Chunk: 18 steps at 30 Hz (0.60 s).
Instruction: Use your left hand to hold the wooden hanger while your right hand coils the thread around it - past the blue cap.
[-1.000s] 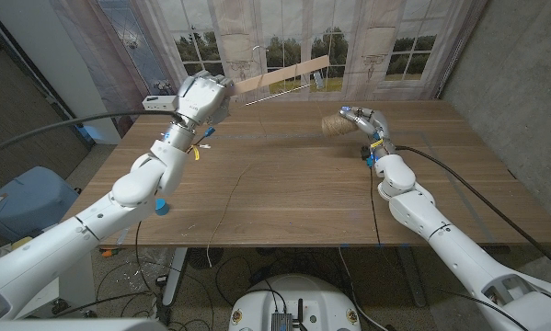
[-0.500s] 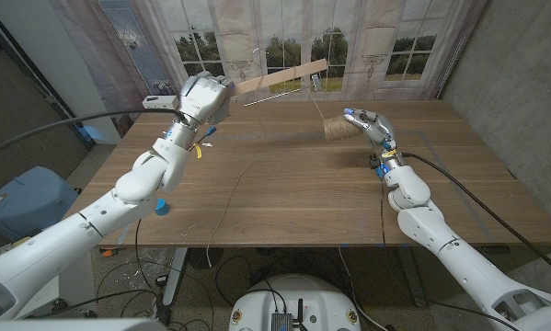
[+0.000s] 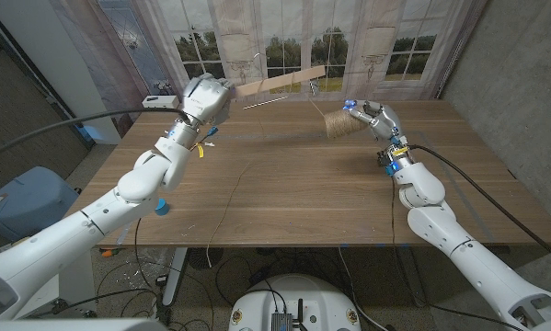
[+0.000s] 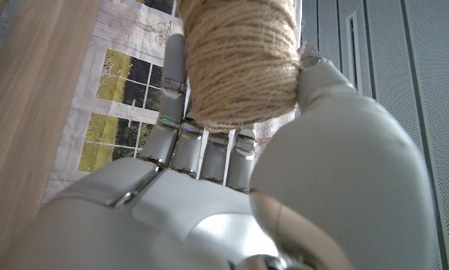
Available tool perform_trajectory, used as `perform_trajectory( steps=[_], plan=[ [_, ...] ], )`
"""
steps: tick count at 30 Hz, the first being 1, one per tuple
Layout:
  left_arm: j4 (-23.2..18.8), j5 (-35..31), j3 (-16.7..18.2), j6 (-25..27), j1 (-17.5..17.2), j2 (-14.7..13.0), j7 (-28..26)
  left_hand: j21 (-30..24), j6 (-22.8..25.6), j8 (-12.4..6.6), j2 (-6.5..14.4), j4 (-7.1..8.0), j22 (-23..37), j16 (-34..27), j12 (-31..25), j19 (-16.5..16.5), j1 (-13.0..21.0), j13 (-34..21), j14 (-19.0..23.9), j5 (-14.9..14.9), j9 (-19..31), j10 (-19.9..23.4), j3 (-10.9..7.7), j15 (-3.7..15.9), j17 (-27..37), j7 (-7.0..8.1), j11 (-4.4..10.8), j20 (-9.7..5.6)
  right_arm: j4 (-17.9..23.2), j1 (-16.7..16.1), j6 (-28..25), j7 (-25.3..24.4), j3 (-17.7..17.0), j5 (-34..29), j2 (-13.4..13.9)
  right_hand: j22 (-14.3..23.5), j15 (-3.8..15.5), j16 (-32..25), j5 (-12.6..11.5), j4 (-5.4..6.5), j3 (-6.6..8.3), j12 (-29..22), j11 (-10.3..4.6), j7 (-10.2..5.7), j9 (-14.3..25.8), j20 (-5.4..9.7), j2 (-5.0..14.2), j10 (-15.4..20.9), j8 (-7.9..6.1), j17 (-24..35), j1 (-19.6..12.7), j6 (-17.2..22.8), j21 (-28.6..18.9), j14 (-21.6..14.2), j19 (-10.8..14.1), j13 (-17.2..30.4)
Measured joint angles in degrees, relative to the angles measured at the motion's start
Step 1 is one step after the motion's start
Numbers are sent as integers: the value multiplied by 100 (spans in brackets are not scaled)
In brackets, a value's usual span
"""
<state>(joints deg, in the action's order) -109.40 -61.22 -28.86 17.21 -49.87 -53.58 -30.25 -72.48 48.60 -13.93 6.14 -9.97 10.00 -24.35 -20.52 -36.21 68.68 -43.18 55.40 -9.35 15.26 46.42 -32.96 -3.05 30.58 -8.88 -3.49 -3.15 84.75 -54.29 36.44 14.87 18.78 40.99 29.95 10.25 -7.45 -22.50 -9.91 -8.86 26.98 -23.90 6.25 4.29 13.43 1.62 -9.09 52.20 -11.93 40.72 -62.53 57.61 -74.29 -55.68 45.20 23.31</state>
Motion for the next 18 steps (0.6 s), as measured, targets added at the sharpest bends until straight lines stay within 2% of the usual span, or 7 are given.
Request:
perform_trajectory(
  steps=[9,18],
  plan=[
    [-69,-22,-26,10,4,-63,187,0,0,0,0,0,0,16,3,0,0,6,0,0,0,0,0,0,2,1,0,0,103,58,142,357,-24,165,24,0,0,33,0,-1,0,0,-2,0,0,-20,0,-2,0,75,0,0,-48,0,-20,0],
    [-153,22,-27,-39,-37,-138,401,1,-10,7,0,0,-3,24,22,0,0,-17,0,0,0,0,0,0,5,10,0,0,190,138,215,395,-40,81,23,4,0,73,0,22,22,0,-22,22,0,-29,0,-22,0,71,0,-22,-48,1,-30,-1]
  ],
)
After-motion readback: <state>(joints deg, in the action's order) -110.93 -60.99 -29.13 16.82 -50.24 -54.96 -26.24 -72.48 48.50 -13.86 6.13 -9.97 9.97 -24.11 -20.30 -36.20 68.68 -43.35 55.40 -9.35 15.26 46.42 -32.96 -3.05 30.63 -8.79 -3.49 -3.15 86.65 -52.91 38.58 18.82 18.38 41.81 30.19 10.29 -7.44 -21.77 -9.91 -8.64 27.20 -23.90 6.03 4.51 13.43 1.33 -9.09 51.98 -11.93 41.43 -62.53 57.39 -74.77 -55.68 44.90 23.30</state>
